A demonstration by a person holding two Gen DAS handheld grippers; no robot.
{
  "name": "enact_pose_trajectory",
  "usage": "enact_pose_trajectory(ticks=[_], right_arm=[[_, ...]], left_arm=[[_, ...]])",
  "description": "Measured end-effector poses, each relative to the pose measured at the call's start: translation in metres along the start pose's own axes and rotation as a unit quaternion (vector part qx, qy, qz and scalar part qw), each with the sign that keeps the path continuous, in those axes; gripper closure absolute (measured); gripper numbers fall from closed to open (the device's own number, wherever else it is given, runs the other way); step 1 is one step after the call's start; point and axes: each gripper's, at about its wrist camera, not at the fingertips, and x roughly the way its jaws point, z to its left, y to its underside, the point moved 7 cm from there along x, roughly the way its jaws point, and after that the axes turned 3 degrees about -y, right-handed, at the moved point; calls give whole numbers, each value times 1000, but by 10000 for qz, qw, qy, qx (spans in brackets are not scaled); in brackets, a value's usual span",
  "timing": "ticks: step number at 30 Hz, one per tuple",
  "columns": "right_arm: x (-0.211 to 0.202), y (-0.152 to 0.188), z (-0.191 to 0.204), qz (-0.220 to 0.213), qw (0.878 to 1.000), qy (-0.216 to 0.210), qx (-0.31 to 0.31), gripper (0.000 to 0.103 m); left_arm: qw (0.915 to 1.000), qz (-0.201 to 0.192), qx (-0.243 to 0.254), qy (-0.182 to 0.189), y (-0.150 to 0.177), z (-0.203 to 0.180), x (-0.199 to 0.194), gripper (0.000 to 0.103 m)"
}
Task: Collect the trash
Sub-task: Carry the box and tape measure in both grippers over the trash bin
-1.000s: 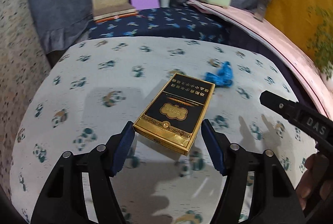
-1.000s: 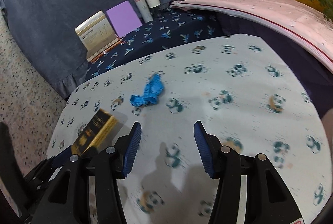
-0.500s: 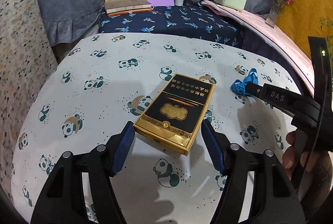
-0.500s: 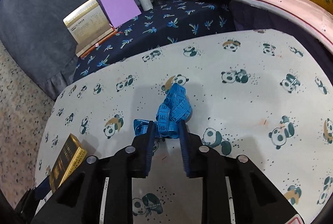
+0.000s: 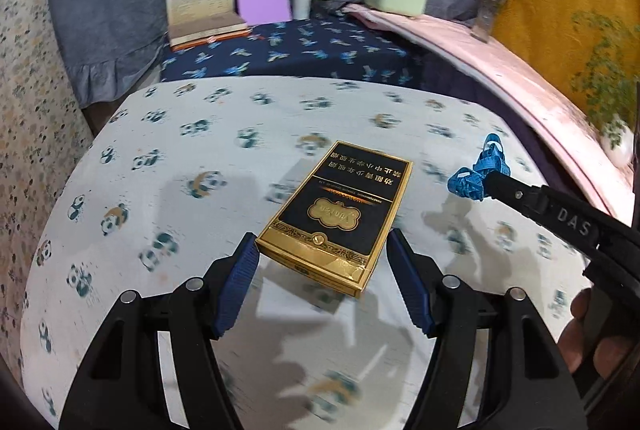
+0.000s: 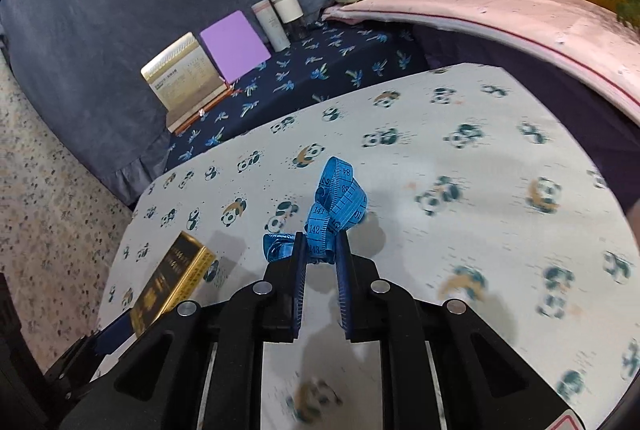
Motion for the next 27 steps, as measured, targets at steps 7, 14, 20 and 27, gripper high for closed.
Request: enact_pose_trajectory(ticks=[7,14,20,27], right_arm=[[-72,13,-34,-260,9995,138,71,89],[-140,21,-84,-597,9971,351,308,89],[-193,22,-126,-933,9926,574,520,89],[-241,29,-180,-1214,9857,866,784,89]], left_arm=[[9990,-86,336,279,16,-67,-37,40],[9960,-144,693,540,31,-132,-64,40],[9920,-127,993,767,44,-185,-79,40],[9844,-116,1421,1031,58,-250,-90,40]])
